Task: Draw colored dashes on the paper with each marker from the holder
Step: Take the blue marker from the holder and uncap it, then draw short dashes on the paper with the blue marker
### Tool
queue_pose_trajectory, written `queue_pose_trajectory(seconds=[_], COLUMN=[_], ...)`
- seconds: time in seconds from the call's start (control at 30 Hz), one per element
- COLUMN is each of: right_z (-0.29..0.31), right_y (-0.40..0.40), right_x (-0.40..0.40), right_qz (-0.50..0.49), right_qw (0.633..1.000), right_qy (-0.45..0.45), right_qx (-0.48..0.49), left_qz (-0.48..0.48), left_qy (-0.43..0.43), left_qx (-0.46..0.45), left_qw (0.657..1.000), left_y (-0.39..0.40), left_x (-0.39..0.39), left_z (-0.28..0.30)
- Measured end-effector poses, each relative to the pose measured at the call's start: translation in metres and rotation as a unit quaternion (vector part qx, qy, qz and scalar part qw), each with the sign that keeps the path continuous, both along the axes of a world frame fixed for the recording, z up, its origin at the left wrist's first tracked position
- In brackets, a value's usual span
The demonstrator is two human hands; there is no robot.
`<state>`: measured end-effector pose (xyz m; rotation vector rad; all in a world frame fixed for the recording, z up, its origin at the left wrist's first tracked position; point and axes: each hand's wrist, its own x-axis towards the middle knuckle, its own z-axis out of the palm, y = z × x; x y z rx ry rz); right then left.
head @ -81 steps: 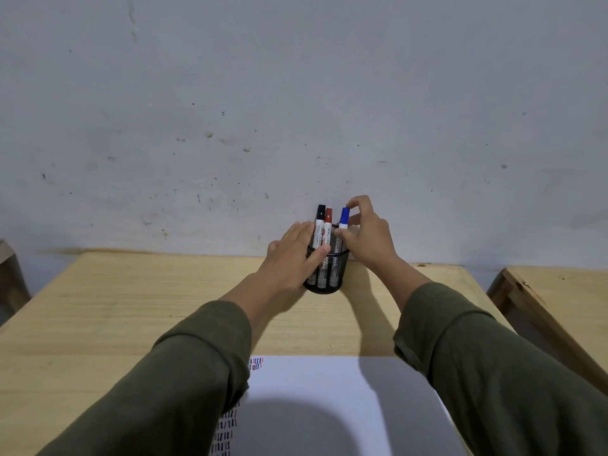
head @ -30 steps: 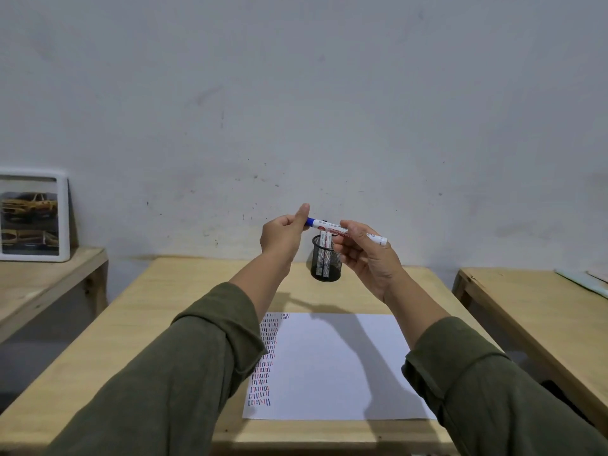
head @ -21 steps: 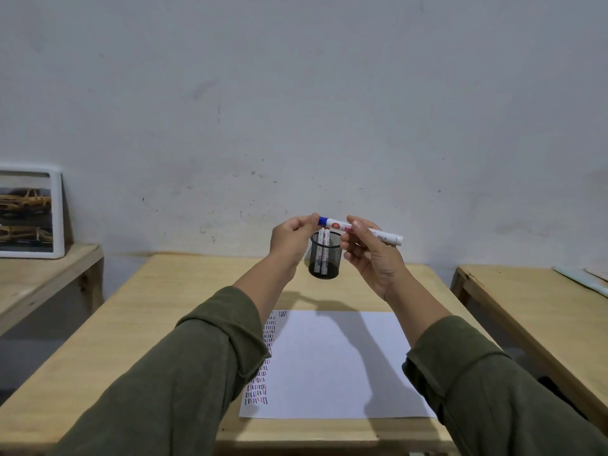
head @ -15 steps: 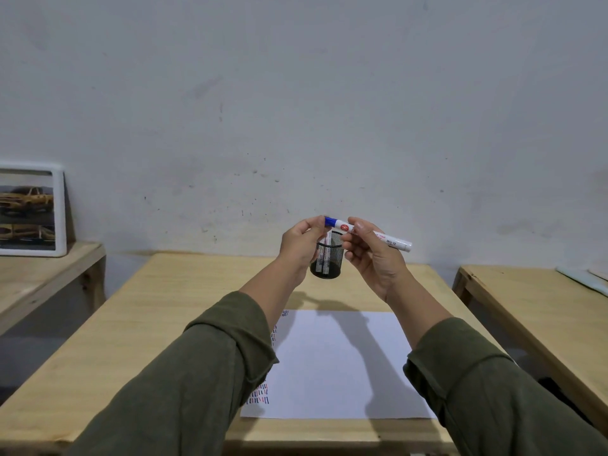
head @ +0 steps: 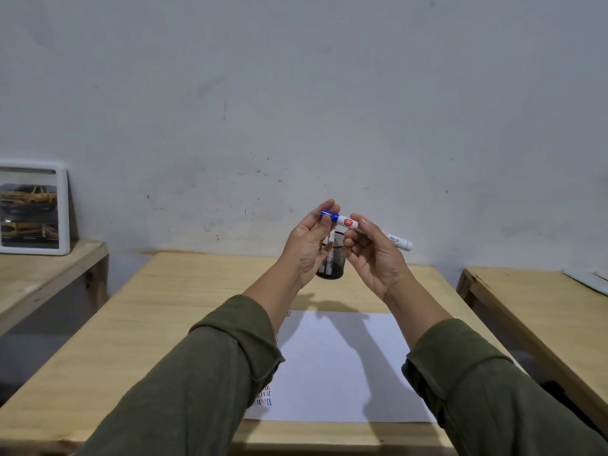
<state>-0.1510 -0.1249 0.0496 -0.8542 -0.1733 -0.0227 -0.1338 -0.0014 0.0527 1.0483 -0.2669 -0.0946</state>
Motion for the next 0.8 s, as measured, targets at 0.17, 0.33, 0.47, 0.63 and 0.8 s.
queue_pose_trajectory(seconds=[0.17, 0.33, 0.47, 0.63, 0.8], right_z=[-0.002, -0.011, -0.024, -0.042, -0.063], right_y=[0.002, -0.001, -0.003, 0.012, 0.033], right_x=[0.002, 0.003, 0.002, 0.002, 0.004], right_qz=[-0.001, -0.011, -0.015, -0.005, -0.004], right_qw=[1.000, 0.996, 0.996, 0.990, 0.980], right_qy=[-0.024, -0.038, -0.011, 0.032, 0.077], right_qx=[-0.017, -0.077, -0.090, -0.136, -0.185], left_qz=[0.065, 0.145, 0.242, 0.313, 0.313], left_qy=[0.030, 0.084, 0.082, 0.051, 0.106], left_qx=[0.009, 0.037, 0.123, 0.336, 0.443], left_qw=[0.997, 0.985, 0.959, 0.887, 0.834], left_y=[-0.003, 0.012, 0.042, 0.087, 0.117], left_x=[-0.003, 0.005, 0.013, 0.004, -0.014], left_z=[0.001, 0.001, -0.014, -0.063, -0.119])
